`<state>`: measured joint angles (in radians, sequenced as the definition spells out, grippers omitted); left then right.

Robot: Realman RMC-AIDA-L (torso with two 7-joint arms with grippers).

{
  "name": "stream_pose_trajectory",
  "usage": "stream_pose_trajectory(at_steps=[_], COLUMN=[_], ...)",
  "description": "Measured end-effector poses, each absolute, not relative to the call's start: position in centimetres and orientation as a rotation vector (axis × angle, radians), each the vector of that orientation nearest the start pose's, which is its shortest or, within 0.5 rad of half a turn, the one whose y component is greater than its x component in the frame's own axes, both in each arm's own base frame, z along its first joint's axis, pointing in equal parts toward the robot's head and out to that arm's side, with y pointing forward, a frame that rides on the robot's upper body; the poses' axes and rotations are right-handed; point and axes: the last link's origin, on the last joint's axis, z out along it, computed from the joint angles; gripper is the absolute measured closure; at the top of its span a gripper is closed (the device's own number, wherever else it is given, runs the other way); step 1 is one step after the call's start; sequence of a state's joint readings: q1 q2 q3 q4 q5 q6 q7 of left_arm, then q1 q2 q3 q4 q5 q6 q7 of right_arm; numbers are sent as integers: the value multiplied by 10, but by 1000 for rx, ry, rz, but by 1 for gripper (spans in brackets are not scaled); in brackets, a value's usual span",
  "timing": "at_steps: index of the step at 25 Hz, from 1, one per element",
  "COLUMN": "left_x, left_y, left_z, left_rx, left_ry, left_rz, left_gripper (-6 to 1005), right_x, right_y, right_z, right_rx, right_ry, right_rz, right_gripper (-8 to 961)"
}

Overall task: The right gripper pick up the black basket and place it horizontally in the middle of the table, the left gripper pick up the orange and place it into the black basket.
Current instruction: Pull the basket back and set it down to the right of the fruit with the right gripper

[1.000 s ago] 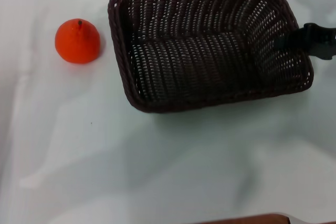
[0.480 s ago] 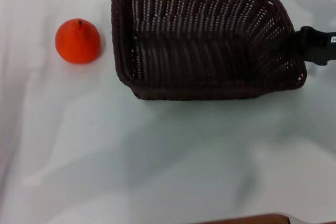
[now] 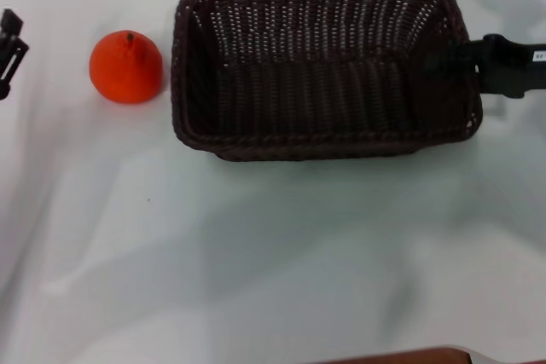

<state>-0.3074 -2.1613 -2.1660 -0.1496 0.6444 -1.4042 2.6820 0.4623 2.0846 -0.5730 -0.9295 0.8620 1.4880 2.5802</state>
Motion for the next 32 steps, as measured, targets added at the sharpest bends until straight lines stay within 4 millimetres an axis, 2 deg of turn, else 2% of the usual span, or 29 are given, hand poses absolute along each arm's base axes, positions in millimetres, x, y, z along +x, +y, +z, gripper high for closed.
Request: stream_pose_trajectory(at_steps=[7, 16, 20, 24, 32], left_x=[-323, -321, -314, -308, -309], left_y=[296, 326, 338, 345, 350], left_z=[-26, -52, -66, -74, -74], left_rx=[-1753, -1914, -1994, -2045, -2059], left_ry=[-663, -778, -775, -767, -757], left_rz=[-929, -729, -636, -585, -536], left_gripper=[101, 102, 160, 218, 367], right_x=[303, 325, 334, 335, 331], right_y=[333, 307, 302, 302, 308], right_z=[57, 79, 90, 93, 98], right_rx=[-1897, -1934, -1928, -1917, -1879], right_ry=[-1906, -1834, -1779, -1783, -1799], right_rz=[-413, -475, -517, -528, -549], right_gripper=[387, 390, 390, 390, 390])
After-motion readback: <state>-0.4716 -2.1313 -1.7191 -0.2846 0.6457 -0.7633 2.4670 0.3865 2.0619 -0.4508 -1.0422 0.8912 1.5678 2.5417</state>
